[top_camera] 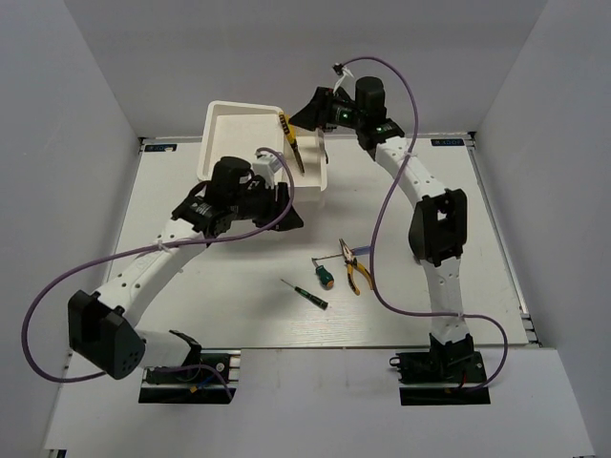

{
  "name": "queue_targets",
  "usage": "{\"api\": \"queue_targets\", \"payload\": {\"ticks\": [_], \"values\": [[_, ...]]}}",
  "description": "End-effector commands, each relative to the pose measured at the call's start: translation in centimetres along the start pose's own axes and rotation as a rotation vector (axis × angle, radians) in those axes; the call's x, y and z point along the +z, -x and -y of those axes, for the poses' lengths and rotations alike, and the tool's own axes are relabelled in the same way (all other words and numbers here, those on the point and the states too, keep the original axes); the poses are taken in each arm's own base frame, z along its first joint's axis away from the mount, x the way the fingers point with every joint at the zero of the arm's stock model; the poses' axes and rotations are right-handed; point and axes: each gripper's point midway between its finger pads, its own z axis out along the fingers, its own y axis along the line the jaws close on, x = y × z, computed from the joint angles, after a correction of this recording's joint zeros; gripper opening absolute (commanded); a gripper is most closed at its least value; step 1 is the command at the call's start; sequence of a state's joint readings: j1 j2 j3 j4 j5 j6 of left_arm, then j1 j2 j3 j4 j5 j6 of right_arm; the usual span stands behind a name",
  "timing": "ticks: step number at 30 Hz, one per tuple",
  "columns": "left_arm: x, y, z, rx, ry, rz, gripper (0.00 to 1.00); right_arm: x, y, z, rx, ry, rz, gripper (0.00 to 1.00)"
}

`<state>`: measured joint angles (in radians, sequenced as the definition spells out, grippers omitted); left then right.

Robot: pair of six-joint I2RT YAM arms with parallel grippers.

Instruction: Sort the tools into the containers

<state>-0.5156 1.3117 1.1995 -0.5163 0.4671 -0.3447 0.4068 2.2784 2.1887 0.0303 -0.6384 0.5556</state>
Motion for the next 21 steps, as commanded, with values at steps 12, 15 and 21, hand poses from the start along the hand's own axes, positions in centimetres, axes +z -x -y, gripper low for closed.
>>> {"api": "queue_targets", "payload": {"ticks": [12,15,21], "values": [[7.2,-2.0,5.0,0.068,0.016,-0.105,0.45,-14.9,8.0,-3.5,-0.357,-0.307,0.173,0.0],[9.0,-3.5,5.9,0.062,0.028,-0.147,0.45,-18.6,1.5,4.2,-0.298,-0.52,0.033,0.0],[12.5,-6.0,5.4,0.003,0.138,-0.245,0.58,-26.5,-5.1,8.5,-0.165,-0.682,-0.067,0.08]]}}
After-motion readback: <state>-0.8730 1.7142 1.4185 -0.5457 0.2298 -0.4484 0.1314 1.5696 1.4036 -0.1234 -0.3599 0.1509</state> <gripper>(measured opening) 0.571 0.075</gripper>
